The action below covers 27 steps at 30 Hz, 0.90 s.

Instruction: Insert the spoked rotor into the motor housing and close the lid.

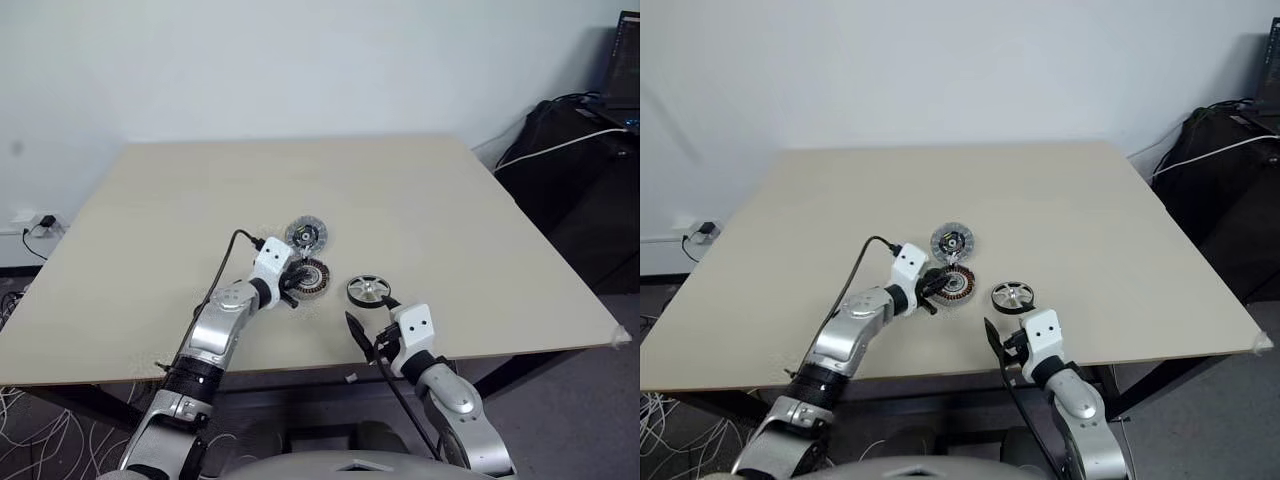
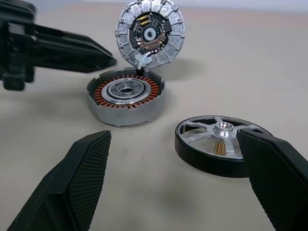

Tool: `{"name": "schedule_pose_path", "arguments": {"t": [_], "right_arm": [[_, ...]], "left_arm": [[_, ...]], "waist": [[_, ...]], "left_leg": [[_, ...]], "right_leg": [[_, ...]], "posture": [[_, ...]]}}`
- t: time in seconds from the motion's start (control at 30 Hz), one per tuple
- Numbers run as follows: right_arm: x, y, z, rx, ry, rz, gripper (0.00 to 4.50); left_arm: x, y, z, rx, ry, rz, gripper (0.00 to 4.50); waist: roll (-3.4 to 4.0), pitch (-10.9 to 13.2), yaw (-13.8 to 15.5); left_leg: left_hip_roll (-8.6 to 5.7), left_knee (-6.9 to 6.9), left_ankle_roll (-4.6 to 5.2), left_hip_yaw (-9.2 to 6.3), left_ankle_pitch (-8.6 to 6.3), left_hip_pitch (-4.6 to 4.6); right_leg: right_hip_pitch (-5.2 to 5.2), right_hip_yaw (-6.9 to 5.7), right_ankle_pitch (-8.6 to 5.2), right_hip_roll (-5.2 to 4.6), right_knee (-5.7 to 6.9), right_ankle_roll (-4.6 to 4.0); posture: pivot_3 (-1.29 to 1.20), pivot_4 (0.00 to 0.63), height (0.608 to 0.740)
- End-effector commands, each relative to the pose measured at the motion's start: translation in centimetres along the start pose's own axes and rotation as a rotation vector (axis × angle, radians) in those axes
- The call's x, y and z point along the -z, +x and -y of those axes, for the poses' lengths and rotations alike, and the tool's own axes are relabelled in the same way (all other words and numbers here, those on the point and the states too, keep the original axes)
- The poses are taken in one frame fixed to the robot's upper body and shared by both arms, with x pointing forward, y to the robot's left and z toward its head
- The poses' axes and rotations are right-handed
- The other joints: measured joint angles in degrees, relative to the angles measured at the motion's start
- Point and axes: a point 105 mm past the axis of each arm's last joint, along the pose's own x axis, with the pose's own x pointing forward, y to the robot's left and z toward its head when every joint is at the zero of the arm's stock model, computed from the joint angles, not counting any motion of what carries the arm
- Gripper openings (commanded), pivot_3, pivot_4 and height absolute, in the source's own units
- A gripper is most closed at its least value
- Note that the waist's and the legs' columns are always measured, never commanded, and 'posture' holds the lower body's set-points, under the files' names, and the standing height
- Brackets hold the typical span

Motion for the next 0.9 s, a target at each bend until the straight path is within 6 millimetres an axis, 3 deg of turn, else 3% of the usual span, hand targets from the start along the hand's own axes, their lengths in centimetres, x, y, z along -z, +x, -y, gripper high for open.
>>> {"name": "schedule_pose_path", "arguments": {"t": [0.03, 0.9], "right_arm": [[-1.7, 0.2, 0.2, 0.008, -0.014, 0.066, 4.50], [-1.7, 0.1, 0.2, 0.019, -0.013, 0.075, 4.50]], "left_arm": [[-0.9, 0.7, 0.1, 0.017, 0.024, 0.017, 0.67], [-0.3, 2.3, -0.4, -0.021, 0.029, -0.019, 0.67]], "waist": [[-0.02, 0.01, -0.03], [-0.09, 0.06, 0.06]], "left_leg": [[0.00, 0.00, 0.00, 0.00, 0.00, 0.00], [-0.01, 0.02, 0.01, -0.01, 0.00, -0.01]], "right_leg": [[0.00, 0.00, 0.00, 0.00, 0.00, 0.00], [0.00, 0.03, 0.17, 0.01, -0.01, 0.30]], "posture": [[0.00, 0.000, 0.740], [0.00, 0.000, 0.740]]}}
